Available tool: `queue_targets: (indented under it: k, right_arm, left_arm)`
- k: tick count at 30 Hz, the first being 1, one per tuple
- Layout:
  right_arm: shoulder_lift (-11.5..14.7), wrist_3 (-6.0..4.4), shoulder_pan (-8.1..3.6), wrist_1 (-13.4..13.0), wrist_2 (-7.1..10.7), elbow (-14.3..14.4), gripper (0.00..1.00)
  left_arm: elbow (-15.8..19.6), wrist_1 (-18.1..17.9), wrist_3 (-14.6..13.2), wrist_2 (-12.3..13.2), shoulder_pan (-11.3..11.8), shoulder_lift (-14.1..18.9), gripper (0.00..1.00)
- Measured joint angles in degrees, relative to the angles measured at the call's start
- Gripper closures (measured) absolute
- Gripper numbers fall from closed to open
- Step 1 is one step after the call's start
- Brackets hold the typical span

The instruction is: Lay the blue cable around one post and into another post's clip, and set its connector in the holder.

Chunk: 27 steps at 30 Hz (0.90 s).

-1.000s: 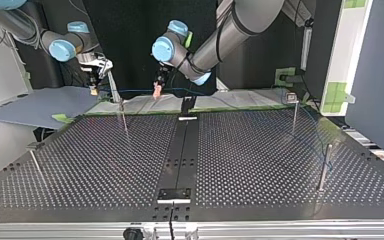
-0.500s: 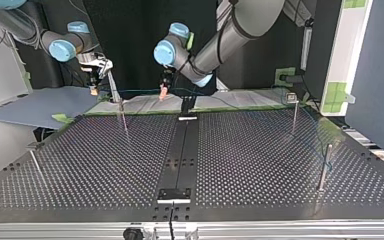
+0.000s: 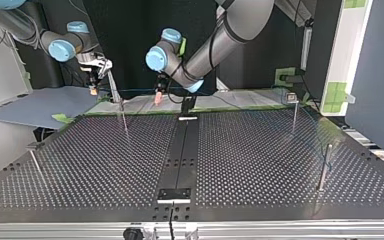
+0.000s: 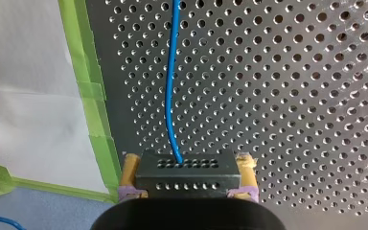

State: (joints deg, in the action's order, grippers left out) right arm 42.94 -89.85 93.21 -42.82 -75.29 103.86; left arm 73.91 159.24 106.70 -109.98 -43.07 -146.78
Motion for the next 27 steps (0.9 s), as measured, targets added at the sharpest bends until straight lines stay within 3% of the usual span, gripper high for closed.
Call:
queue_targets:
  k: [14, 15, 16, 17, 18, 19, 20, 22, 27]
  right_arm:
    - [0.0, 0.21, -0.50, 0.3, 0.11, -0.4, 1.00]
    - [0.0, 0.23, -0.50, 0.4, 0.12, -0.5, 1.00]
    - [0.0, 0.24, -0.50, 0.4, 0.12, -0.6, 1.00]
    - [0.0, 0.25, -0.51, 0.5, 0.12, -0.7, 1.00]
    - [0.0, 0.25, -0.51, 0.5, 0.13, -0.8, 1.00]
    - [0.0, 0.26, -0.52, 0.5, 0.13, -0.8, 1.00]
    - [0.0, 0.30, -0.52, 0.6, 0.13, -0.9, 1.00]
    - [0.0, 0.40, -0.51, 0.6, 0.13, -0.9, 1.00]
    - [0.0, 0.66, -0.51, 0.6, 0.12, -0.9, 1.00]
  left_arm:
    - [-0.5, -0.6, 1.4, 0.2, -0.4, 0.0, 0.00]
    - [-0.5, -0.7, 1.5, 0.3, -0.4, 0.0, 0.20]
    - [-0.5, -1.1, 1.7, 0.4, -0.4, 0.0, 0.34]
    - [-0.5, -1.5, 1.9, 0.5, -0.5, 0.0, 0.34]
    - [-0.5, -1.9, 2.2, 0.6, -0.5, 0.0, 0.47]
    - [-0.5, -2.6, 2.8, 0.8, -0.6, 0.0, 0.68]
    - [-0.5, -3.2, 3.3, 0.9, -0.6, 0.0, 0.68]
    - [-0.5, -4.3, 4.4, 1.1, -0.7, 0.0, 0.97]
    - [-0.5, -7.0, 5.6, 1.3, -0.9, 0.0, 1.00]
